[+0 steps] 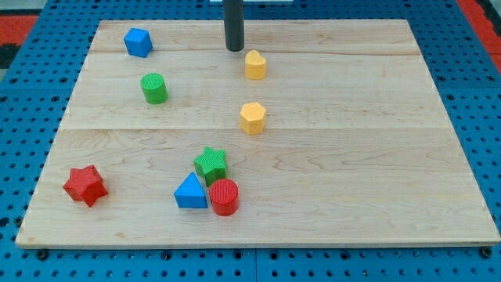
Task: Move green circle a bit left
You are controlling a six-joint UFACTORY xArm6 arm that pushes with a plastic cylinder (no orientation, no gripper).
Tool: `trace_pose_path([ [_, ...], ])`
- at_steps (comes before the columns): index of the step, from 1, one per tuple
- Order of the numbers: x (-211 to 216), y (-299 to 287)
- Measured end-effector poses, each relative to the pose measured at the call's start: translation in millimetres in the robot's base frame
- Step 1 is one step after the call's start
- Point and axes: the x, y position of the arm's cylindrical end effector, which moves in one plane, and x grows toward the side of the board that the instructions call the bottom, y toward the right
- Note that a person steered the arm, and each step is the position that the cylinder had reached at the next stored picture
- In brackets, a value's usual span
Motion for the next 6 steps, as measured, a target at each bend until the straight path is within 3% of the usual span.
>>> trace_pose_path([
  [1, 22.8, 24.9],
  [2, 85.3, 30.1],
  [3, 104.5, 4.7],
  [4, 110.0, -98.6],
  [5, 131.5, -153.5],
  [6, 201.1, -127.6],
])
